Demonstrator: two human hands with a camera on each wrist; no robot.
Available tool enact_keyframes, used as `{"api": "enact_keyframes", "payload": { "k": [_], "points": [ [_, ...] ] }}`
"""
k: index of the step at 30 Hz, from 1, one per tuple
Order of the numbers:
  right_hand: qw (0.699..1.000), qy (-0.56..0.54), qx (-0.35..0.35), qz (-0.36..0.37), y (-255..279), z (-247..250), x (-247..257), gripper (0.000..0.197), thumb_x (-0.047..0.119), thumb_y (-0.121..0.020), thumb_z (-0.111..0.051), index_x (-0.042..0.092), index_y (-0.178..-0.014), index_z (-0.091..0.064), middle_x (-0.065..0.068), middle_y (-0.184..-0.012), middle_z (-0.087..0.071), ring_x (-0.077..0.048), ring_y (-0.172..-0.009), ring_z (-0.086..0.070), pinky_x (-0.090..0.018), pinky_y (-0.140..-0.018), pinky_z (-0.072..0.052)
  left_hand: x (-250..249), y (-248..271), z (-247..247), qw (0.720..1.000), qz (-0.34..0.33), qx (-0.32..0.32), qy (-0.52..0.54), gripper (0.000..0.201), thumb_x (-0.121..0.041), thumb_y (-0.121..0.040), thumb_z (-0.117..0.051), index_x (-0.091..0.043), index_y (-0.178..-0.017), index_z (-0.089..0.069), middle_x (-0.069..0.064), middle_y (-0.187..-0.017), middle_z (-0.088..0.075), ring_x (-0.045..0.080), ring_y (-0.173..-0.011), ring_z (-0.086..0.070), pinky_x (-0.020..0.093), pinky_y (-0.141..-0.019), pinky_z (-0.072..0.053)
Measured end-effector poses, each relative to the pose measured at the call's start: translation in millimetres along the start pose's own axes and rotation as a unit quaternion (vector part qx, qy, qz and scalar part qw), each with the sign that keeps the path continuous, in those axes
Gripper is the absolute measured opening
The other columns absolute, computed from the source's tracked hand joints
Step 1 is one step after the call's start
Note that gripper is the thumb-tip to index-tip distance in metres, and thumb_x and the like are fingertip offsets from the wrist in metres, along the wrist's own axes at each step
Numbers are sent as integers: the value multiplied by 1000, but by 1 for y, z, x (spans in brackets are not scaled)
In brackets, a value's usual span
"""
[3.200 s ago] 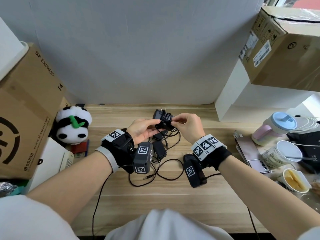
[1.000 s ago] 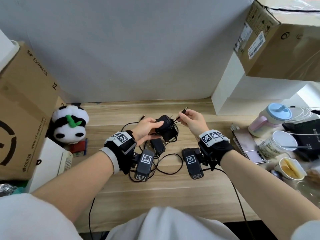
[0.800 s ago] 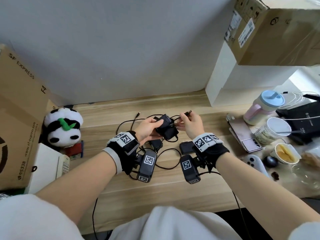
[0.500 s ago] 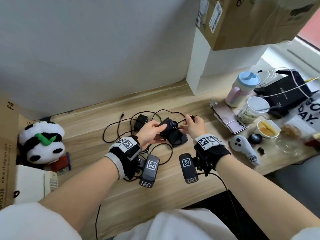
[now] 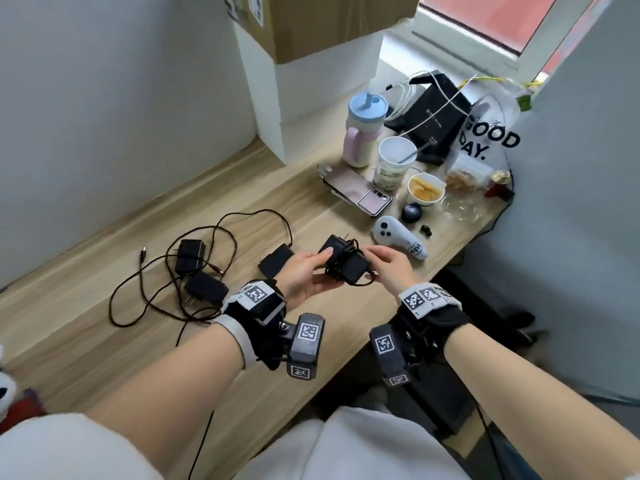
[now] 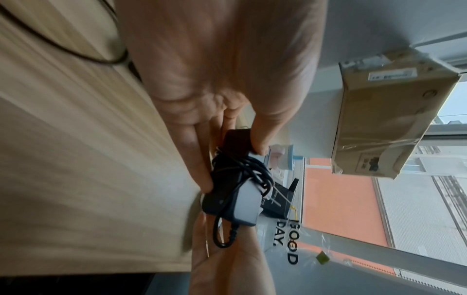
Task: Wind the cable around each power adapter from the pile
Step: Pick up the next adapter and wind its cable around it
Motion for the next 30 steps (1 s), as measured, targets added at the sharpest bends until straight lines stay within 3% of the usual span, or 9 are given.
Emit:
{"api": "enact_keyframes", "payload": {
  "k": [3,6,11,13,16,20,22,27,30],
  "points": [
    [998,-53,25,-38,10,26,-8,25,23,-99,-42,9,-98,-63,-11,-91,-63,-18,-75,-62,-31,-73,-53,6,-8,-30,1000,7,25,-2,41,-17,-97,-50,10,-127,-48,21,-118,-54,31,-87,-63,34,-73,-60],
    [992,-96,59,-60,19,54,-13,30,31,-99,-42,10,-110,-59,-7,-95,-65,-18,-79,-64,-29,-73,-55,13,-14,-63,998,17,55,-17,27,-14,-98,-47,6,-114,-55,18,-110,-59,30,-87,-63,33,-76,-58],
    [991,-94,69,-65,25,119,-36,33,16,-94,-53,6,-125,-54,-10,-102,-63,-15,-81,-64,-20,-64,-54,40,-31,-125,992,55,86,-72,32,-10,-97,-47,4,-126,-50,20,-125,-56,33,-99,-61,32,-78,-58],
    [988,-116,62,-85,25,146,-49,32,13,-94,-54,7,-124,-54,-11,-104,-63,-16,-84,-63,-22,-66,-53,55,-39,-148,987,80,93,-103,32,-11,-96,-49,-2,-127,-51,18,-127,-57,31,-97,-63,31,-77,-58],
    [983,-135,42,-113,26,183,-70,29,14,-94,-53,7,-123,-55,-5,-95,-65,-14,-81,-62,-23,-71,-50,79,-51,-176,976,121,95,-153,35,-17,-95,-54,-7,-128,-52,13,-126,-60,24,-93,-65,30,-78,-57],
    [972,-171,31,-155,30,222,-107,26,16,-94,-53,14,-120,-55,-2,-98,-65,-12,-85,-62,-23,-75,-48,114,-65,-205,965,170,69,-186,10,-15,-96,-51,-9,-103,-56,9,-104,-62,22,-88,-63,33,-87,-51],
    [965,-185,28,-185,33,235,-131,27,16,-94,-53,14,-121,-55,0,-98,-65,-10,-85,-61,-22,-74,-47,133,-72,-215,958,191,62,-205,8,-13,-97,-49,-10,-96,-56,8,-97,-63,21,-86,-62,32,-88,-50],
    [940,-216,36,-263,41,247,-189,28,18,-94,-54,12,-121,-57,4,-87,-64,-5,-77,-59,-21,-71,-45,180,-86,-221,933,245,55,-258,29,-16,-98,-47,0,-121,-55,11,-97,-63,20,-86,-62,27,-85,-50],
    [922,-251,44,-293,45,246,-215,27,15,-94,-53,9,-120,-57,2,-90,-65,-7,-82,-60,-21,-72,-47,199,-93,-216,926,264,44,-267,30,-12,-97,-49,6,-121,-55,18,-109,-62,19,-85,-63,23,-75,-54]
  ]
}}
Point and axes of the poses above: each hand's wrist, its own y-axis away from the middle knuckle, its own z-axis out of the back of the hand, x = y × z, the point moved 4 cm from there along -y, towards the middle knuckle
